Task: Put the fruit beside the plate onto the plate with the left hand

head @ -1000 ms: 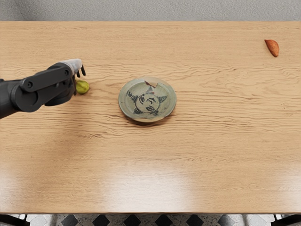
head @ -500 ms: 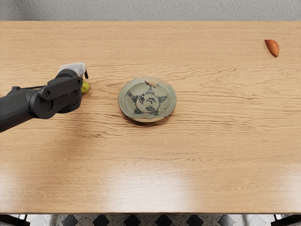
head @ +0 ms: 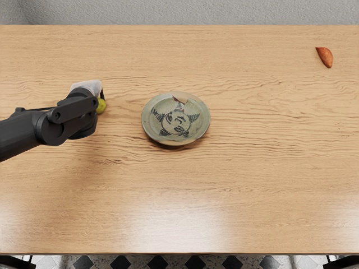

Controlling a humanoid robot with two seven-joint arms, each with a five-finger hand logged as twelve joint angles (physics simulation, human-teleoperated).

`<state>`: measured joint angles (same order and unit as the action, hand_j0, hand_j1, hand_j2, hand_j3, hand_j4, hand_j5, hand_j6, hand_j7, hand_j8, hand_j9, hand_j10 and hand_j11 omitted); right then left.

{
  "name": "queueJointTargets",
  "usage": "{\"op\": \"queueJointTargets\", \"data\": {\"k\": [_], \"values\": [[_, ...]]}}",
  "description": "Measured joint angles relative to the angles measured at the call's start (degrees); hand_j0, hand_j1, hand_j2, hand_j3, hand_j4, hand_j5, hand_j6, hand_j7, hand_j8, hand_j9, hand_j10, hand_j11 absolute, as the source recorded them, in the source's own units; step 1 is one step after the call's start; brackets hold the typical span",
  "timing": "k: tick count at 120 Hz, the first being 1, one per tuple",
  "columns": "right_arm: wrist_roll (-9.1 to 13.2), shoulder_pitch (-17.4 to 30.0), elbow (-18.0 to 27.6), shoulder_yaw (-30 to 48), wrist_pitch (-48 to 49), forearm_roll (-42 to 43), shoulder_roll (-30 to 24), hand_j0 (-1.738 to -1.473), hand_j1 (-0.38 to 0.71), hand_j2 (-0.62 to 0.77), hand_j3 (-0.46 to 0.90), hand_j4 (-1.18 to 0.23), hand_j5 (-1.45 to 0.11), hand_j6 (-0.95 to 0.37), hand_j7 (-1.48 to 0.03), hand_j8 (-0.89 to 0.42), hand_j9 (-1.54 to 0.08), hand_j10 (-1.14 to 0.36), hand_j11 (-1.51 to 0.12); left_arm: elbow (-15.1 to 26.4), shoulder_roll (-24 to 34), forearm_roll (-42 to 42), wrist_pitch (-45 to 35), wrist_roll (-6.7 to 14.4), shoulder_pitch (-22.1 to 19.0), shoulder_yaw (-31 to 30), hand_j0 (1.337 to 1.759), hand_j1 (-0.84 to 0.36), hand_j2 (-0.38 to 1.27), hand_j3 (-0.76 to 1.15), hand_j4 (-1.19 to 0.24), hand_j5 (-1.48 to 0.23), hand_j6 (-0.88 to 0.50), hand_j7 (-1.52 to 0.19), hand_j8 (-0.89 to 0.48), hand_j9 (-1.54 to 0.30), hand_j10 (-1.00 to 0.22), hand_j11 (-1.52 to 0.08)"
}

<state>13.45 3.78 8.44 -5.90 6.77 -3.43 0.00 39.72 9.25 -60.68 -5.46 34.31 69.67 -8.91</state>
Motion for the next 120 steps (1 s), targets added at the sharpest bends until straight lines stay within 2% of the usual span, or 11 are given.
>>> {"op": "queueJointTargets", "data": {"k": [10, 13, 15, 25, 39, 55, 65, 77, 94, 120], "values": [[0.0, -0.04, 0.0, 0.01, 0.0, 0.0, 0.0, -1.658, -0.35, 0.0, 0.0, 0.0, 0.0, 0.0, 0.0, 0.0, 0.0, 0.0, 0.0, 0.05, -0.03, -0.03, 0.1, 0.08, 0.02, 0.03, 1.662, -0.28, 0.23, -0.2, -0.56, -0.89, -0.46, -0.9, -0.61, -0.9, -0.67, -0.9], [0.0, -0.05, 0.0, 0.01, 0.0, 0.0, 0.0, -1.658, -0.35, 0.0, 0.0, 0.0, 0.0, 0.0, 0.0, 0.0, 0.0, 0.0, 0.0, 0.06, -0.02, 0.04, 0.15, 0.11, 0.17, 0.03, 1.659, -0.29, 0.31, -0.33, -0.56, -0.91, -0.46, -0.92, -0.62, -0.92, -0.69, -0.92], [0.0, -0.06, 0.0, 0.01, 0.0, 0.0, 0.0, -1.658, -0.35, 0.0, 0.0, 0.0, 0.0, 0.0, 0.0, 0.0, 0.0, 0.0, 0.0, 0.11, -0.02, 0.1, 0.19, 0.13, 0.45, 0.04, 1.658, -0.29, 0.36, -0.3, -0.58, -0.92, -0.47, -0.93, -0.63, -0.93, -0.69, -0.93], [0.0, -0.07, 0.0, 0.02, 0.0, 0.0, 0.0, -1.658, -0.35, 0.0, 0.0, 0.0, 0.0, 0.0, 0.0, 0.0, 0.0, 0.0, 0.0, 0.56, -0.07, 0.34, 0.52, 0.3, 1.24, 0.06, 1.656, -0.3, 0.42, -0.2, -0.57, -0.97, -0.47, -0.97, -0.64, -0.97, -0.72, -0.97], [0.0, -0.08, 0.0, 0.02, 0.0, 0.0, 0.0, -1.658, -0.35, 0.0, 0.0, 0.0, 0.0, 0.0, 0.0, 0.0, 0.0, 0.0, 0.0, 2.02, 0.43, 0.91, 1.9, 0.44, 3.61, 0.3, 1.655, -0.31, 0.39, -0.11, -0.54, -1.0, -0.45, -1.0, -0.63, -1.0, -0.74, -1.01], [0.0, -0.09, 0.0, 0.02, 0.0, 0.0, 0.0, -1.658, -0.35, 0.0, 0.0, 0.0, 0.0, 0.0, 0.0, 0.0, 0.0, 0.0, 0.0, 6.34, 2.35, 2.84, 3.56, 0.61, 7.2, 0.94, 1.654, -0.35, 0.41, -0.06, -0.5, -1.04, -0.42, -1.01, -0.62, -1.02, -0.75, -1.02], [0.0, -0.09, 0.0, 0.02, 0.0, 0.0, 0.0, -1.658, -0.35, 0.0, 0.0, 0.0, 0.0, 0.0, 0.0, 0.0, 0.0, 0.0, 0.0, 8.63, 2.92, 3.75, 5.43, 0.67, 7.38, 3.07, 1.655, -0.35, 0.47, -0.04, -0.49, -1.05, -0.41, -1.01, -0.61, -1.02, -0.76, -1.02], [0.0, -0.09, 0.0, 0.02, 0.0, 0.0, 0.0, -1.658, -0.35, 0.0, 0.0, 0.0, 0.0, 0.0, 0.0, 0.0, 0.0, 0.0, 0.0, 10.88, 3.49, 4.89, 8.42, 0.67, 7.99, 6.33, 1.654, -0.35, 0.44, -0.02, -0.5, -1.05, -0.42, -1.02, -0.62, -1.02, -0.76, -1.03], [0.0, -0.08, 0.0, 0.02, 0.0, 0.0, 0.0, -1.658, -0.35, 0.0, 0.0, 0.0, 0.0, 0.0, 0.0, 0.0, 0.0, 0.0, 0.0, 13.95, 5.08, 5.98, 12.85, 0.66, 8.66, 10.88, 1.655, -0.37, 0.53, -0.01, -0.48, -1.05, -0.43, -1.02, -0.63, -1.03, -0.76, -1.03], [0.0, -0.05, 0.0, 0.02, 0.0, 0.0, 0.0, -1.658, -0.35, 0.0, 0.0, 0.0, 0.0, 0.0, 0.0, 0.0, 0.0, 0.0, 0.0, 15.35, 1.24, 7.81, 16.56, 0.21, 8.81, 15.13, 1.655, -0.39, 0.57, 0.0, -0.49, -1.04, -0.42, -1.01, -0.62, -1.03, -0.76, -1.03]]}}
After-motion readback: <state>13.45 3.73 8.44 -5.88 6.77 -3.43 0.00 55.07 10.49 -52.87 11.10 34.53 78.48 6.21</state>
